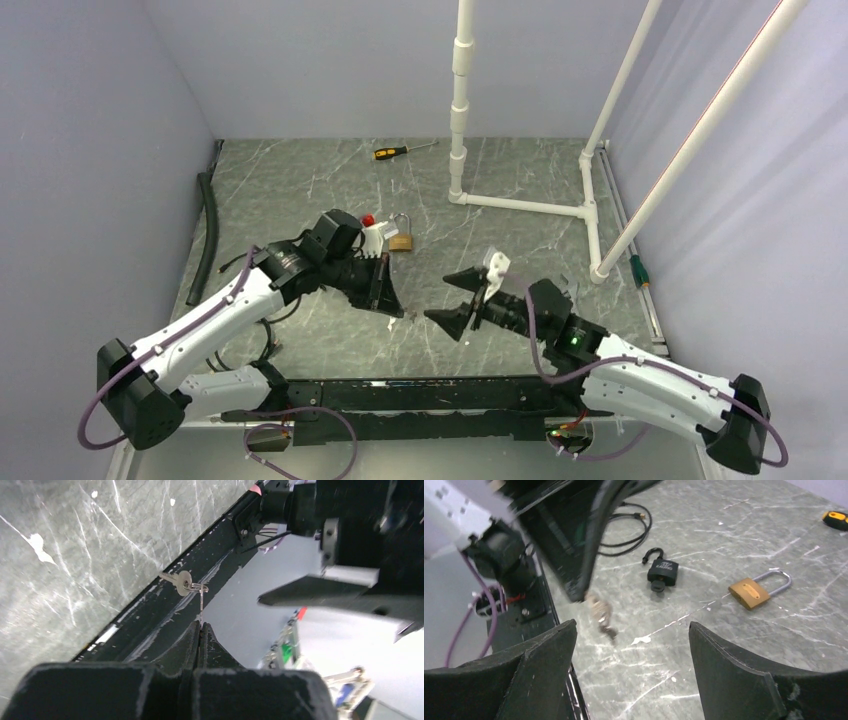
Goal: Unlock with the key
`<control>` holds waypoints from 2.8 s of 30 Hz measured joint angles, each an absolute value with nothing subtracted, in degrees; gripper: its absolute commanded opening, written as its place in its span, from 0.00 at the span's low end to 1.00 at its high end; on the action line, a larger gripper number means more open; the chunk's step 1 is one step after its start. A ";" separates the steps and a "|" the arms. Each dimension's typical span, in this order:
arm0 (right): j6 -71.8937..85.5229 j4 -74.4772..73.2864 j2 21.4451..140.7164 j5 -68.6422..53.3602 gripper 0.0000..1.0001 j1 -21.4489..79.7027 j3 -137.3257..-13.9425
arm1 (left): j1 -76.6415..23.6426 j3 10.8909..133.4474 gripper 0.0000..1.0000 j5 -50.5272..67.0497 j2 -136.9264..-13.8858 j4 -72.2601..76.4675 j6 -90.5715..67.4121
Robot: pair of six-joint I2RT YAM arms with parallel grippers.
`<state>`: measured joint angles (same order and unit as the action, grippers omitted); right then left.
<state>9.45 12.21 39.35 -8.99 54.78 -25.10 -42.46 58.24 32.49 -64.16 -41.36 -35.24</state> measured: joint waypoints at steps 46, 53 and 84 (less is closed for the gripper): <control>-24.23 39.97 45.39 22.48 0.34 80.84 -12.56 | -42.46 56.25 0.00 40.29 -69.06 -30.61 -60.34; -23.83 39.51 46.54 23.53 0.39 80.84 -12.58 | -42.46 55.57 0.00 40.34 -68.71 -30.24 -60.86; -23.77 38.26 48.75 23.59 0.08 81.06 -13.45 | -42.44 54.35 0.15 41.21 -68.69 -28.23 -60.97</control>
